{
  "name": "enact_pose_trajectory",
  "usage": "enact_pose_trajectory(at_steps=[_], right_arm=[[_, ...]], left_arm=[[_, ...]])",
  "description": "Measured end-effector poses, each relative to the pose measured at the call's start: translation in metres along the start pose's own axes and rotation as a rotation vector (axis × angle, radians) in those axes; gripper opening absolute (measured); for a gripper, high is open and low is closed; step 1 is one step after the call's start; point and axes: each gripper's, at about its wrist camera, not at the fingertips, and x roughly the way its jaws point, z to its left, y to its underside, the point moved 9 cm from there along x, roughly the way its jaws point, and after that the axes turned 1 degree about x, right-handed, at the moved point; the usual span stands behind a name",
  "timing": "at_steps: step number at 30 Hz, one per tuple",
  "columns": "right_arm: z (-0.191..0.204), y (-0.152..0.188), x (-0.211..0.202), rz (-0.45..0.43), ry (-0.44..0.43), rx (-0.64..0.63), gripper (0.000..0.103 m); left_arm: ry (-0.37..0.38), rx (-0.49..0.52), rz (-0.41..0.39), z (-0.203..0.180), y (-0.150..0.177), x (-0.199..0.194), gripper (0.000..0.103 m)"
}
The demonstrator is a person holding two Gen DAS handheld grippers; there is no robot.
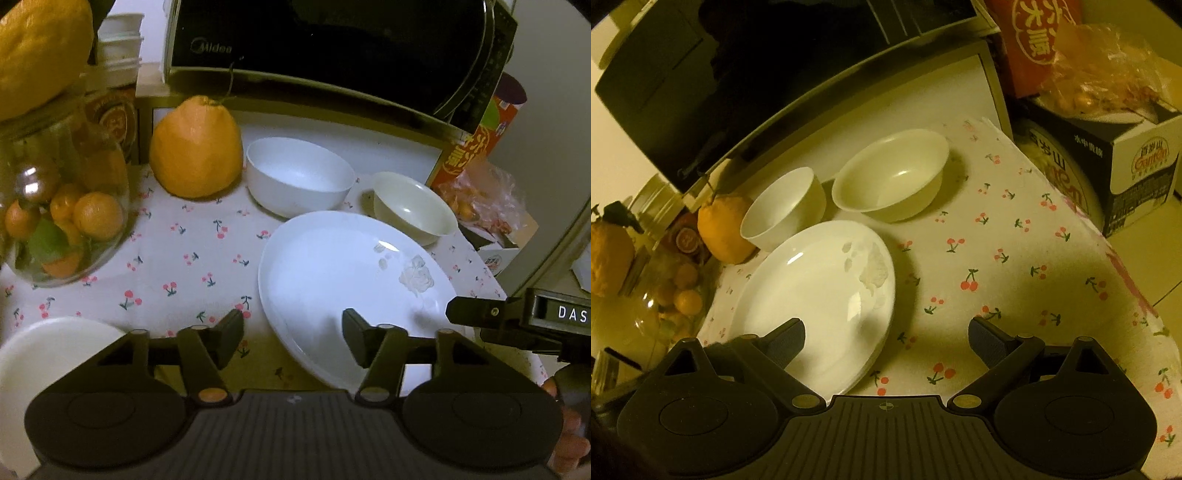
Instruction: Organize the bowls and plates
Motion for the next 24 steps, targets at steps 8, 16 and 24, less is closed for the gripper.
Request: enact_pose_trajectory(at_steps=[8, 16, 24], right_arm=[[0.012, 0.003, 0.004, -0.001, -0.004, -0.048, 0.08], [0.016, 0.007, 0.01, 0.02, 0.017, -0.067, 0.049], [0.017, 0.009, 0.011, 0.03, 0.002, -0.095, 0.026]], left_arm=[[0.021, -0.003, 0.016, 0.001, 0.005, 0.003, 0.033], [0.007, -0.014, 0.02, 0.007, 0.006, 0.003, 0.018], [0.02, -0.024, 0.018, 0.01, 0.008, 0.001, 0.015]])
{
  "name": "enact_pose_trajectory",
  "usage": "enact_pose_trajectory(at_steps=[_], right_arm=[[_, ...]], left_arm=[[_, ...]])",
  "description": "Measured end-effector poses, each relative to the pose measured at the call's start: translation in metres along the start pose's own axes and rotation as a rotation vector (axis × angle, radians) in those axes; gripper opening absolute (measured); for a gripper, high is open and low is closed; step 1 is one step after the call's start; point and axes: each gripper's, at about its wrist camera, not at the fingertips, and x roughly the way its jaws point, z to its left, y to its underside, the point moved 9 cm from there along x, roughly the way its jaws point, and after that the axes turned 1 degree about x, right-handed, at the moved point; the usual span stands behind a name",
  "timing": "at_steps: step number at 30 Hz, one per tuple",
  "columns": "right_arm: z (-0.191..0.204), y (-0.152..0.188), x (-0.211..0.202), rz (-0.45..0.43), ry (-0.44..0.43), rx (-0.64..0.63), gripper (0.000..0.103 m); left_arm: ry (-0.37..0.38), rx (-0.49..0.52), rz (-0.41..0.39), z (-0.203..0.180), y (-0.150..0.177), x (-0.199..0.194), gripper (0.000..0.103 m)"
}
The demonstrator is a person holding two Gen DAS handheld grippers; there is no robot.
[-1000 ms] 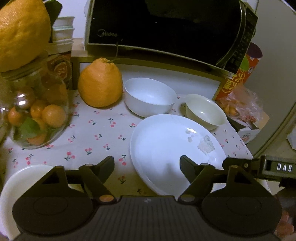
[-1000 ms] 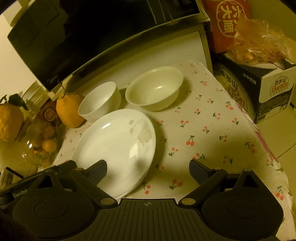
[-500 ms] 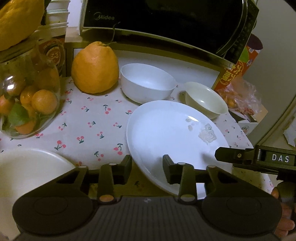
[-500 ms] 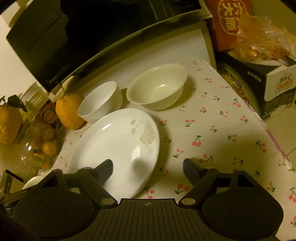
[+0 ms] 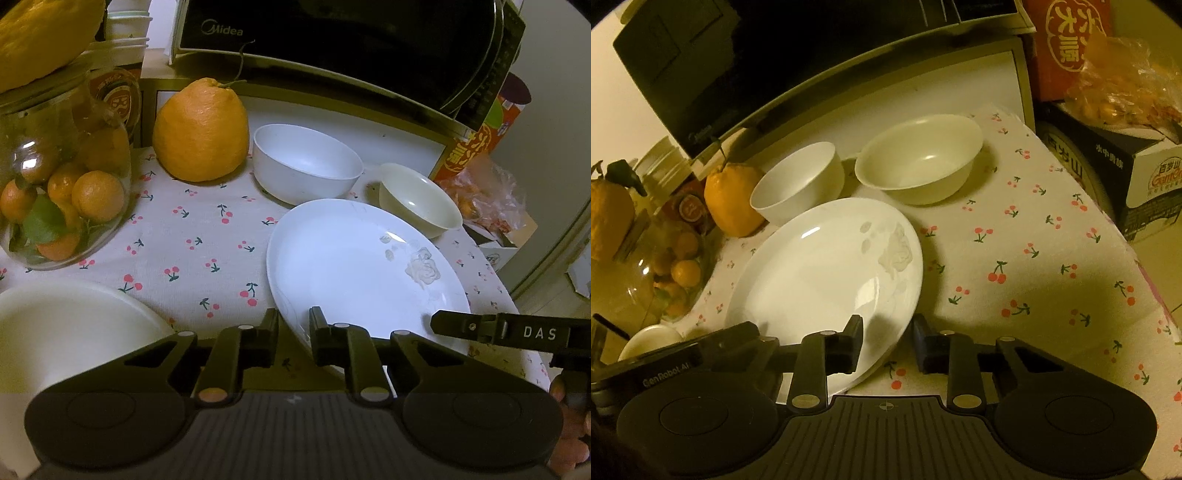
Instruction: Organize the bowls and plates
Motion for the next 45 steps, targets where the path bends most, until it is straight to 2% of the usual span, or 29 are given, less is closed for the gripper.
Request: enact_pose_trajectory(at_steps=[14, 32, 45], right_arm=[[0.01, -0.006, -0.017, -0.014, -0.051, -0.003, 0.025], [0.028, -0.011, -0.057, -0.072, -0.076, -0.048, 0.025], [0.041, -0.002, -0.082, -0.071, -0.08, -0.083, 0.025]], left_arm=[[0.011, -0.044, -0.031, 0.003, -0.007, -0.012, 0.016], [0.015, -0.031, -0.098, -0.006, -0.012, -0.049, 0.016], [0.025, -0.023, -0.128, -0.007, -0.006, -0.077, 0.016]])
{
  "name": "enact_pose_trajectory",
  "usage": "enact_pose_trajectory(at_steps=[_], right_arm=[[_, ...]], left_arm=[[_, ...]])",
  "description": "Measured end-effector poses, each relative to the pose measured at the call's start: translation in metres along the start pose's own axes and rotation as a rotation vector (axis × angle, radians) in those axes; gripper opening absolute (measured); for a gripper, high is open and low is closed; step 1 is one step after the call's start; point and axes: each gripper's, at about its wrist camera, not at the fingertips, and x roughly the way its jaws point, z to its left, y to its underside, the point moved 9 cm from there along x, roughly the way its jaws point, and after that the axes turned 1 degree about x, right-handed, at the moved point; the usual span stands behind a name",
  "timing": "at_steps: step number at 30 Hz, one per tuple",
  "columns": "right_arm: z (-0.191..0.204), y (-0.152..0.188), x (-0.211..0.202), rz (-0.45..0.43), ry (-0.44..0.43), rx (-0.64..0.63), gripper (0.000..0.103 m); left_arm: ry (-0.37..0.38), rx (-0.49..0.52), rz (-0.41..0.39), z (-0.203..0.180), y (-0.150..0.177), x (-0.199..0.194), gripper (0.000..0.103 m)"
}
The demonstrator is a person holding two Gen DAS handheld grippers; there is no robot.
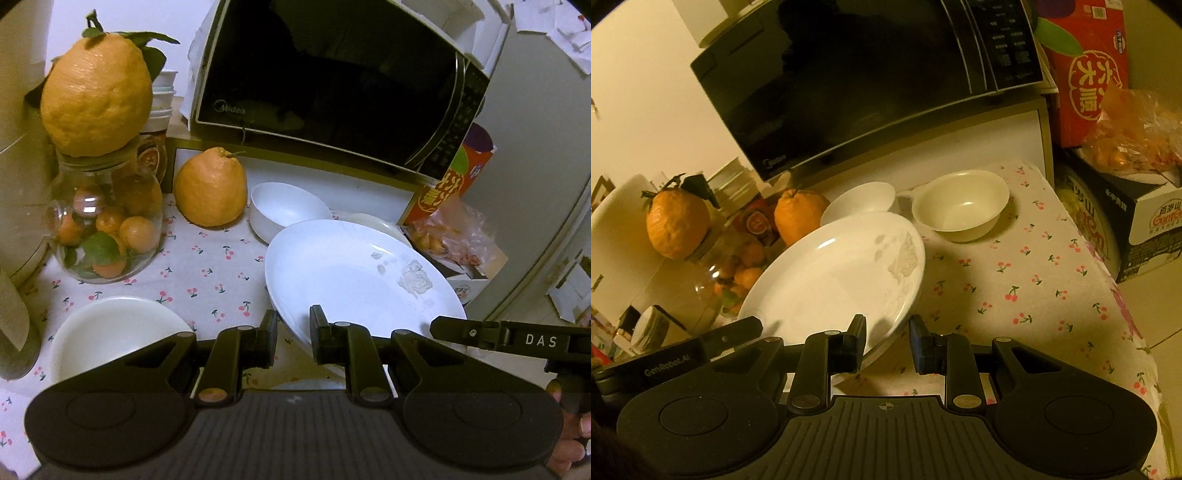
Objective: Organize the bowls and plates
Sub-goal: 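Lift and tilt the white plate with both tools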
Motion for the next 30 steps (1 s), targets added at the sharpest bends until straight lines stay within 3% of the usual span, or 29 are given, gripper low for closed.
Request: enact_pose_trajectory(at_steps=[30], right_arm=[[0.027, 0.054, -0.035, 0.116, -0.027, -0.042, 0.025]], left_arm=[[0.02, 0.001, -0.01, 0.007, 0.038, -0.056, 0.016]])
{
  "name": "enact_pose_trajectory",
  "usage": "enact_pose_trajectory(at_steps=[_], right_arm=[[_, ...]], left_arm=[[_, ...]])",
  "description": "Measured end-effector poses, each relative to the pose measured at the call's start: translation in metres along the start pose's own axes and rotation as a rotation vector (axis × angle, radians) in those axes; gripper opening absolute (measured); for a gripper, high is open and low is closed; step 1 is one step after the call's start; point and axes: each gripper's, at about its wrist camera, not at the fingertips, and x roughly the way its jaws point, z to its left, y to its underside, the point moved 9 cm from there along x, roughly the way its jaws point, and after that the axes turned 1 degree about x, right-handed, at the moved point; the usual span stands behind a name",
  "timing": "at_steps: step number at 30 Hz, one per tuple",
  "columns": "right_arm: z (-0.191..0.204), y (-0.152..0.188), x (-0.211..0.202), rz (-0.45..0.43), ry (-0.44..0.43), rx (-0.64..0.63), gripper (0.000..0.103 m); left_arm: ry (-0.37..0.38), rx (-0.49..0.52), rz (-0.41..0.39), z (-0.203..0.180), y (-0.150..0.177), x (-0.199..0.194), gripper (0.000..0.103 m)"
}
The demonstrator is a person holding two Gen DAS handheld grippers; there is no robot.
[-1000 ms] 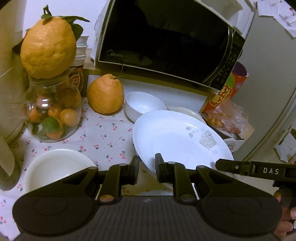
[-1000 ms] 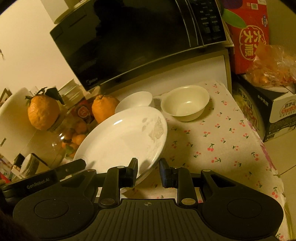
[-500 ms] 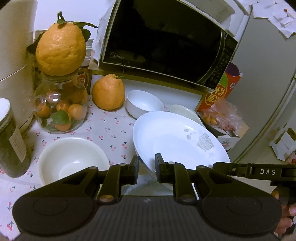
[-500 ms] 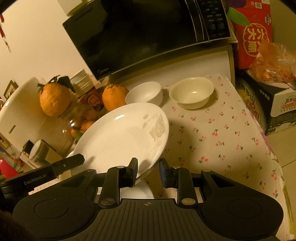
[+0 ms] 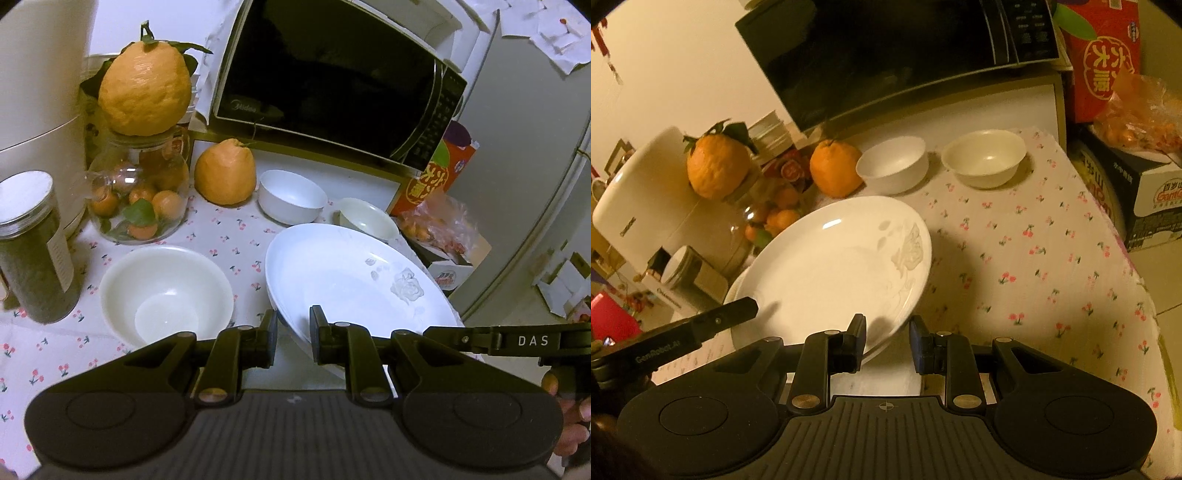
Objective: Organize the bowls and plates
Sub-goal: 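Lift and tilt the white plate with both tools, then lower the held white plate onto the blue plates and open both tools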
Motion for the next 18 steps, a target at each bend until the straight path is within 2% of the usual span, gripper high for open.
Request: enact_pose_trajectory(at_steps=[18], right_arm=[[0.01, 0.033, 0.005, 0.108, 0.012, -0.037, 0.025]], left_arm=[[-0.009, 0.023, 0.046, 0.007, 0.026, -0.013, 0.016]])
